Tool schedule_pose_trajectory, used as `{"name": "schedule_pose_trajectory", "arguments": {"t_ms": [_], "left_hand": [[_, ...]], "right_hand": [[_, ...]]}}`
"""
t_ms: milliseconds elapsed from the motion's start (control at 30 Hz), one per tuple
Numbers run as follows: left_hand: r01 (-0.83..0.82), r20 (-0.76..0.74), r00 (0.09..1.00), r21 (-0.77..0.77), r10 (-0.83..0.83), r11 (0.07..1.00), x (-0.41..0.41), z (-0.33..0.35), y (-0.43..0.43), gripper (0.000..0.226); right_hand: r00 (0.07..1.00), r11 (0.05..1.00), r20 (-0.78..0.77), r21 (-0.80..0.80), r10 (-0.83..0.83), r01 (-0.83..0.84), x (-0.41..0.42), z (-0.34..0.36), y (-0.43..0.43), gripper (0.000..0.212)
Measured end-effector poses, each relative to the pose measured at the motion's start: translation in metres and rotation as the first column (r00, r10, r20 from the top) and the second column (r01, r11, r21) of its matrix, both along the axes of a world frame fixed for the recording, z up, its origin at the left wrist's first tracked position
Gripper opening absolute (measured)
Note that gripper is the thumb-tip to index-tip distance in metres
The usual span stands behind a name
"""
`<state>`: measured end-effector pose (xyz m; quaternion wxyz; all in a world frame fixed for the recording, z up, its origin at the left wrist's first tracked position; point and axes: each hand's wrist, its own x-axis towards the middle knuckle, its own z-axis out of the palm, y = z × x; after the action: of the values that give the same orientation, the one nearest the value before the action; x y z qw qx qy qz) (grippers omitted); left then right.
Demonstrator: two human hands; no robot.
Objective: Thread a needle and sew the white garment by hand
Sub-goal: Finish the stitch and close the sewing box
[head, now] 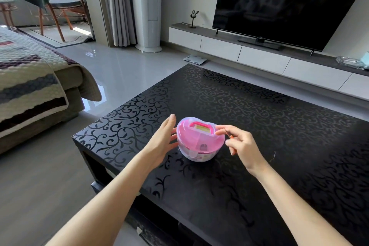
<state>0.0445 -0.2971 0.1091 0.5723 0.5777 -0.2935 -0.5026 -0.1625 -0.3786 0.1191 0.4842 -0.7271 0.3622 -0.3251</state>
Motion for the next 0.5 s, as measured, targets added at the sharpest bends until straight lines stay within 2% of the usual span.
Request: {"name": "schedule_pose_trajectory", "arguments": {"t_ms": [67, 100, 167, 233, 333, 433, 500], "left_hand": [[0.065, 0.083, 0.994, -0.007, -0.064, 0.998, -0.003, -0.002, 0.002, 0.063], [0.090, 0.119, 0.989, -0.005, -0.089, 0.996, -0.004, -0.002, 0.003, 0.066], [0.107, 0.193, 0.975, 0.018, -0.108, 0.994, -0.007, -0.003, 0.006, 0.059], [0.091, 0.288, 0.953, 0.046, -0.100, 0.995, -0.009, -0.004, 0.008, 0.052], [0.057, 0.353, 0.933, 0.045, -0.069, 0.997, -0.009, -0.003, 0.008, 0.050], [0.038, 0.341, 0.939, 0.037, -0.048, 0.999, -0.007, -0.003, 0.007, 0.050], [0.027, 0.316, 0.948, 0.027, -0.034, 0.999, -0.006, -0.003, 0.006, 0.050]], "right_hand": [[0.996, 0.993, -0.091, -0.119, -0.018, 0.008, 0.002, -0.008, 0.004, 0.012], [0.986, 0.977, -0.157, -0.211, -0.054, 0.020, 0.005, -0.011, 0.006, 0.015], [0.948, 0.910, -0.287, -0.414, -0.142, 0.011, 0.011, -0.010, 0.012, 0.039], [0.892, 0.832, -0.398, -0.553, -0.214, -0.047, 0.018, -0.008, 0.018, 0.061], [0.792, 0.777, -0.535, -0.616, -0.296, -0.126, 0.026, -0.011, 0.021, 0.078], [0.747, 0.739, -0.564, -0.657, -0.352, -0.147, 0.031, -0.015, 0.020, 0.084], [0.725, 0.676, -0.566, -0.712, -0.391, -0.191, 0.034, -0.016, 0.021, 0.086]]}}
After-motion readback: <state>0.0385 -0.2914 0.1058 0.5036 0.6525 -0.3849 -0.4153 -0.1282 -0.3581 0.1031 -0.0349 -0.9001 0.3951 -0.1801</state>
